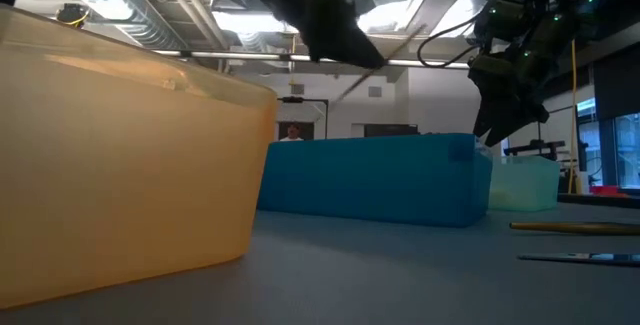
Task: Sort silverware by color (type)
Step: Put the right gold knife into the dark blue bin
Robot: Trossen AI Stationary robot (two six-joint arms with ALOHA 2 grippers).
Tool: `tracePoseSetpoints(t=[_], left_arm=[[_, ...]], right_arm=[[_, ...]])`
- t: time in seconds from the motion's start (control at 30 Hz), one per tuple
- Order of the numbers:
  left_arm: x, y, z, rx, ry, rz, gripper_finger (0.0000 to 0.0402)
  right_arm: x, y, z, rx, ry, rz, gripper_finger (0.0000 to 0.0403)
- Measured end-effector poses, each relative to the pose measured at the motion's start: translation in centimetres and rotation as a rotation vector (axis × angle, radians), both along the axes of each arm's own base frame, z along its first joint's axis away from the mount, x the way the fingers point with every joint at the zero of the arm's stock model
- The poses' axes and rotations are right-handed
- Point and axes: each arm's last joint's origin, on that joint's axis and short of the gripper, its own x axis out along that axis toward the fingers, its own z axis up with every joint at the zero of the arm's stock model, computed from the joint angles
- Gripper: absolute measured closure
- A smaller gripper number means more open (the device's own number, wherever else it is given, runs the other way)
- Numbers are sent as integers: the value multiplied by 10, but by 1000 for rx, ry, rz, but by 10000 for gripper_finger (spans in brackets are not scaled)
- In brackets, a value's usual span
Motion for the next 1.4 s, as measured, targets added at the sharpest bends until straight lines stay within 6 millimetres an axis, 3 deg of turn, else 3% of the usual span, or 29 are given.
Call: tracePoseSetpoints(t=[0.87, 1.07, 1.4], left_arm=[[25, -5, -79, 34, 185, -47, 379], [26, -5, -90, 33, 209, -48, 379], [26, -5, -90, 33, 215, -47, 379]], right_arm=[[0, 0, 0, 1, 1, 0, 198], [0, 0, 0, 1, 1, 0, 198], [0, 0, 0, 1, 1, 0, 198]])
